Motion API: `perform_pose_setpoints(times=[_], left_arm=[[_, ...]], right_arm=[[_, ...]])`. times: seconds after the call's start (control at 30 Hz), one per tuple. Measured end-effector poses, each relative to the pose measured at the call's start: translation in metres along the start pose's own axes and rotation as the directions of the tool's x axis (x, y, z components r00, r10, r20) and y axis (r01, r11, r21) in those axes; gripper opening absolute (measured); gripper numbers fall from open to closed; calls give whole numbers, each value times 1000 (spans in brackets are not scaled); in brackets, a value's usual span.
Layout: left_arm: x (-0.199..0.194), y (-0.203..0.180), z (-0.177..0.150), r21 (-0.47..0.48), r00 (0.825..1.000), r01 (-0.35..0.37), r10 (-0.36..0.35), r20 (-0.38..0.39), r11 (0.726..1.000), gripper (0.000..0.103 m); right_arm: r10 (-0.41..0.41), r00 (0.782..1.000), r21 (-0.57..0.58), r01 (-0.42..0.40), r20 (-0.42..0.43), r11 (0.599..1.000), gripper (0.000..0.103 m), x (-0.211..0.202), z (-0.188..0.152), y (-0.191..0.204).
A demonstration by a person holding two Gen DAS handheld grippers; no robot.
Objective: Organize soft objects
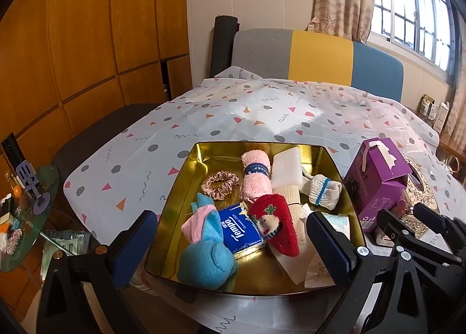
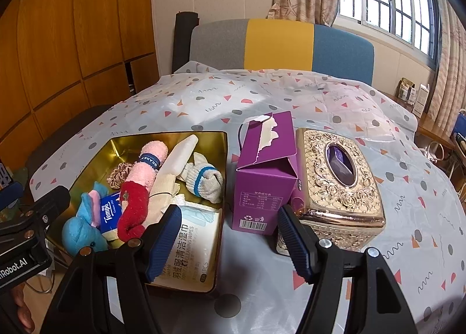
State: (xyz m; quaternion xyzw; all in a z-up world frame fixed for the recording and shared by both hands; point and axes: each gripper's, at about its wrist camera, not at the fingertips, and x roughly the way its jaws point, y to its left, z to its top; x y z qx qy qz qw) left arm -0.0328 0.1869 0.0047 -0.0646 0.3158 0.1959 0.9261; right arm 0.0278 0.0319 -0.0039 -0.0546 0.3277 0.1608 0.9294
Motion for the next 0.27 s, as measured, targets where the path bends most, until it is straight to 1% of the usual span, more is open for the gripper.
perform_pose_setpoints(times=[0.17,0.27], left_arm=[[-2,-1,-1,8,1000,0,0,21,1000,103],[-1,-1,-1,0,1000,15,-15,16,1000,103]], right_arm=[[-3,1000,3,3,-2,1000,70,1,-1,-2],[-7,1000,8,7,0,1000,70,0,-1,-3]])
